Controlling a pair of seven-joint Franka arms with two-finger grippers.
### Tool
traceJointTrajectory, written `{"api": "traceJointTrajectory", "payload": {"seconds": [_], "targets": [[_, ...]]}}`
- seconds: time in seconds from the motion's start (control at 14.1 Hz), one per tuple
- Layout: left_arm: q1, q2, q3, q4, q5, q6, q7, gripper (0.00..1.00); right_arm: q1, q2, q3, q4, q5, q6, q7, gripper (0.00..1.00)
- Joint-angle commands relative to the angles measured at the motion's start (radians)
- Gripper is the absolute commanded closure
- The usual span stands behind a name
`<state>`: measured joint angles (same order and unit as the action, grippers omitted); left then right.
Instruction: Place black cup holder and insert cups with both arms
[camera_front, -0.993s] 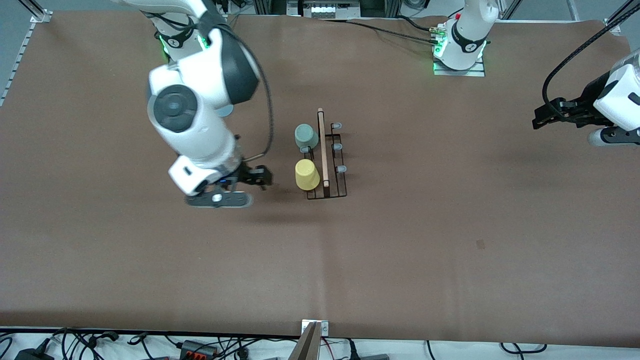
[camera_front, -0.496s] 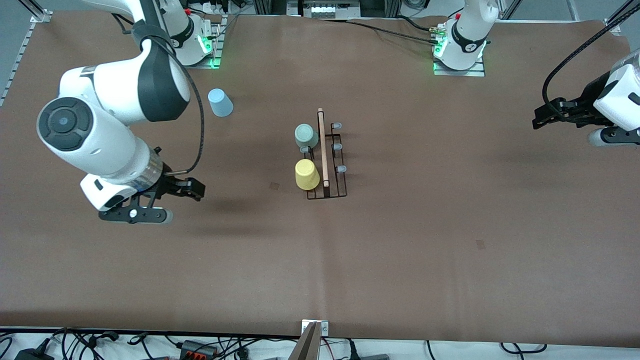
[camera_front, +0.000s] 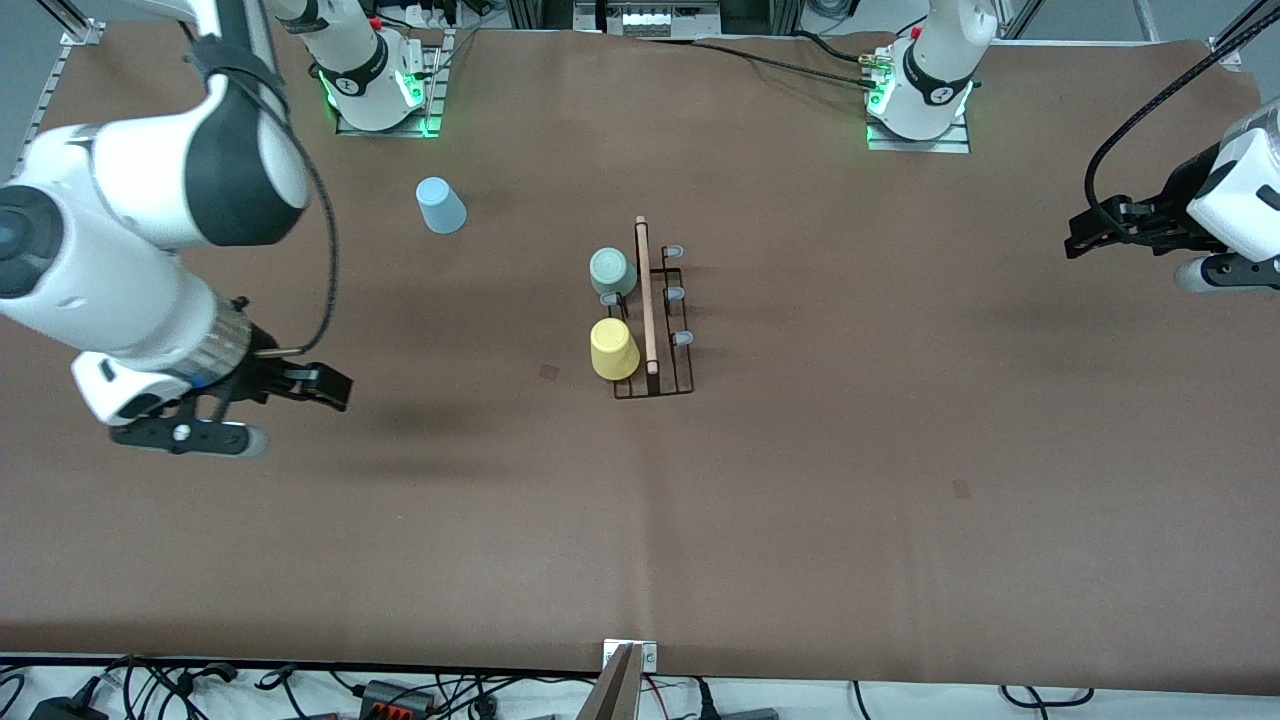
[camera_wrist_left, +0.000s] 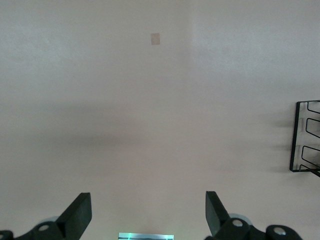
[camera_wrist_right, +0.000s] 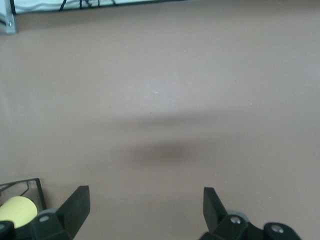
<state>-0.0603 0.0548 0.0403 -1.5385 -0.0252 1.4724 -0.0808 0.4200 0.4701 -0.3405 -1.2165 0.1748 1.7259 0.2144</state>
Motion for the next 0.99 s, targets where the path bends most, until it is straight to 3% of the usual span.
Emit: {"api": "traceJointTrajectory", "payload": {"seconds": [0.0, 0.14, 0.28, 0.5, 0.71, 0.92], "targets": [[0.002, 0.014, 0.001, 0.032, -0.002, -0.024, -0.002, 0.00, -0.198, -0.108, 0.171, -0.063, -0.067, -0.009, -0.016, 0.00], [0.002, 0.014, 0.001, 0.032, -0.002, -0.024, -0.002, 0.00, -0.332, -0.134, 0.277, -0.064, -0.130, -0.028, -0.035, 0.00], [0.002, 0.014, 0.001, 0.032, -0.002, -0.024, -0.002, 0.00, -0.435, -0.146, 0.330, -0.061, -0.147, -0.040, -0.139, 0.00], [0.002, 0.014, 0.001, 0.032, -0.002, -0.024, -0.002, 0.00, -0.432, -0.174, 0.311, -0.075, -0.150, -0.091, -0.254, 0.00], [0.002, 0.014, 0.001, 0.032, -0.002, -0.024, -0.001, 0.00, -0.431, -0.231, 0.313, -0.136, -0.156, -0.157, -0.239, 0.00], [0.002, 0.014, 0.001, 0.032, -0.002, -0.024, -0.001, 0.00, -0.432, -0.388, 0.319, -0.384, -0.167, -0.041, -0.237, 0.00]]}}
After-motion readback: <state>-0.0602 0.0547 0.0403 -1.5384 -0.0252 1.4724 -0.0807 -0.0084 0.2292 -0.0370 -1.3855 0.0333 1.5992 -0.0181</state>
